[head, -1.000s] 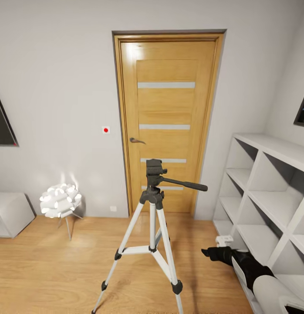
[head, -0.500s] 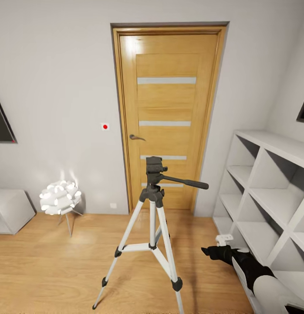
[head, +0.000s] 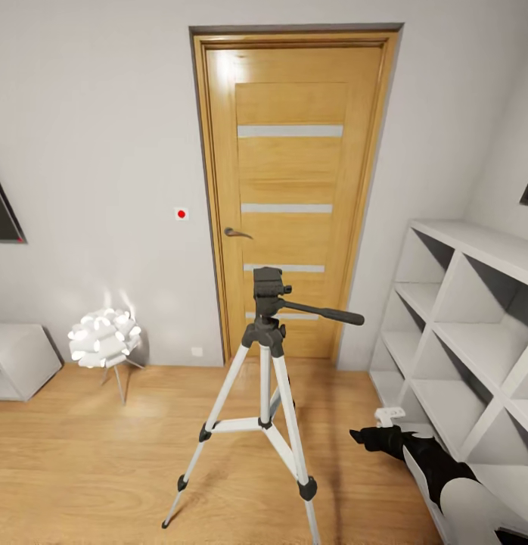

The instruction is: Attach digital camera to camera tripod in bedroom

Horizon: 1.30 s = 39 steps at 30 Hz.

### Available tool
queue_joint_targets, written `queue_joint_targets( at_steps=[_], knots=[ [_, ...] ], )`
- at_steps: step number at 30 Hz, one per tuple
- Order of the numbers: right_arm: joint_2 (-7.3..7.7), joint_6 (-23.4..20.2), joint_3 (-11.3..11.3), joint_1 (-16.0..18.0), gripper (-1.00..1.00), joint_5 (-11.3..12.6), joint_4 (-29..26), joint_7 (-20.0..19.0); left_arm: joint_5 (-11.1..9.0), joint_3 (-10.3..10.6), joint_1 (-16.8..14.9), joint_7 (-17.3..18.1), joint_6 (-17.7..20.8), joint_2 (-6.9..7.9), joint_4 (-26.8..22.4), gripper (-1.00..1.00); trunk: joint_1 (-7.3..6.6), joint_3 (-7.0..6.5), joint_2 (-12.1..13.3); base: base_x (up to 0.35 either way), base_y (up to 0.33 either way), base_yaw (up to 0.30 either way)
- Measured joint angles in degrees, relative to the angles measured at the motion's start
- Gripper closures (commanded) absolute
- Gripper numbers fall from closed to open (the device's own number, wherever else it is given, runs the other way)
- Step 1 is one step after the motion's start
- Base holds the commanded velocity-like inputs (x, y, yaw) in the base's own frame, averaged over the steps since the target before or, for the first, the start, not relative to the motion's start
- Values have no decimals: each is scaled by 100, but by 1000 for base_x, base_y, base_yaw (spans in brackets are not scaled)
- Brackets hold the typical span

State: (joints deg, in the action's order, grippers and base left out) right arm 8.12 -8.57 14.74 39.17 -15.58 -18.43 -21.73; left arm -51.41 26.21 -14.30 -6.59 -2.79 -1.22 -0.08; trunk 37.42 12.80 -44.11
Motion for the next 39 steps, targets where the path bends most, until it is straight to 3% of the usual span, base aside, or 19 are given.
queue_joint_targets(
  at_steps=[39],
  knots=[
    [0,0,-2,0,-100,-3,6,4,6,4,0,0,0,-8,-4,100,0,361,-1,0,0,0]
  ],
)
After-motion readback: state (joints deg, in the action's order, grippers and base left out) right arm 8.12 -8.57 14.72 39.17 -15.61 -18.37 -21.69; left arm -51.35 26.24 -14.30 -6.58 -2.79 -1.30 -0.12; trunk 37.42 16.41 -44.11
